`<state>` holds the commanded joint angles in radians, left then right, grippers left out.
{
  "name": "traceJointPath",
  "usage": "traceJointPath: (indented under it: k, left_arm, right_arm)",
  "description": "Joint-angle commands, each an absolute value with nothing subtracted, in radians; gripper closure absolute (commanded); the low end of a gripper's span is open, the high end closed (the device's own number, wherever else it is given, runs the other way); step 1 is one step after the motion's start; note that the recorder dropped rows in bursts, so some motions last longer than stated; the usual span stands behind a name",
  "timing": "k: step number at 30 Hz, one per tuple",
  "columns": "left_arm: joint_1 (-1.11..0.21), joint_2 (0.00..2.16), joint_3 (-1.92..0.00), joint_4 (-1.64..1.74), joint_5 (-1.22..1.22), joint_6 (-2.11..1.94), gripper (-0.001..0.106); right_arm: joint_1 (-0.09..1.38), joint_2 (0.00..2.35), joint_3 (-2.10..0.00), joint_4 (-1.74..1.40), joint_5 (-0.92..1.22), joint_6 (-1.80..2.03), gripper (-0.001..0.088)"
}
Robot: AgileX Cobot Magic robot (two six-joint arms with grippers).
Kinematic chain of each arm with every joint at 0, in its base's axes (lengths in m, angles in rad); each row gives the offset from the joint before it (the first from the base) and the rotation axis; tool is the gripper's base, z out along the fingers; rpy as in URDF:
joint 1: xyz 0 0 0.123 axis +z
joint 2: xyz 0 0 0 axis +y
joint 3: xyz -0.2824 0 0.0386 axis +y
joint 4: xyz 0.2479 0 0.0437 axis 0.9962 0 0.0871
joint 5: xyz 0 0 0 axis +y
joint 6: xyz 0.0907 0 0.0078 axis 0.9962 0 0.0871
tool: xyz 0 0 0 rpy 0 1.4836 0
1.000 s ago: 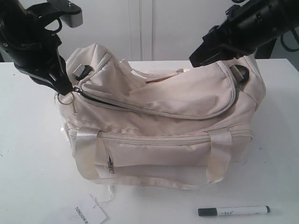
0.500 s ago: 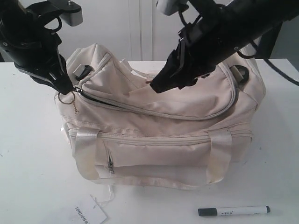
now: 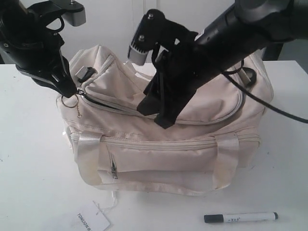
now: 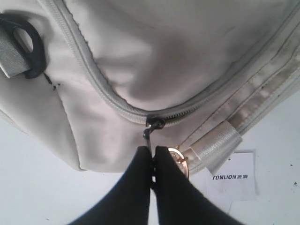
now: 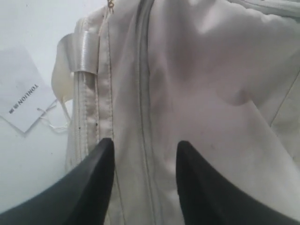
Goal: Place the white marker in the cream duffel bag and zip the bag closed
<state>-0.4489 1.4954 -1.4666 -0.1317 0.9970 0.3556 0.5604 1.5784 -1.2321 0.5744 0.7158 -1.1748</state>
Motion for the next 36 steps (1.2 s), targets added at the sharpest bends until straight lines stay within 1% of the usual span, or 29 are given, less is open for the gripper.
traceJointPath:
  k: [5,14,30,33,36]
  left_arm:
    - [-0.449,1.487,-1.467,-0.134,0.995,0.356,0.105]
    - [-0.449,1.483,-1.467,-0.134,0.989,0.356,0.105]
    - [-0.449,1.477,-1.467,-0.169,0.987,0.356,0.105]
    - [-0.449,1.477,-1.467,-0.171,0.987,0.356,0.105]
    - [-0.449,1.477,-1.467,-0.171,0.987,0.356,0.105]
  right_arm:
    - [0.593,1.578,-1.197,0.576,0.628,-1.191,0.0389]
    - [0.646,1.589,-1.195,0.579,0.546,-1.203,0.0389]
    - [0.648,1.684,-1.195,0.642,0.523,-1.2,0.0391]
    - [0.648,1.69,-1.195,0.642,0.523,-1.197,0.0412]
    - [0.648,1.69,-1.195,0.642,0.521,-1.15,0.05]
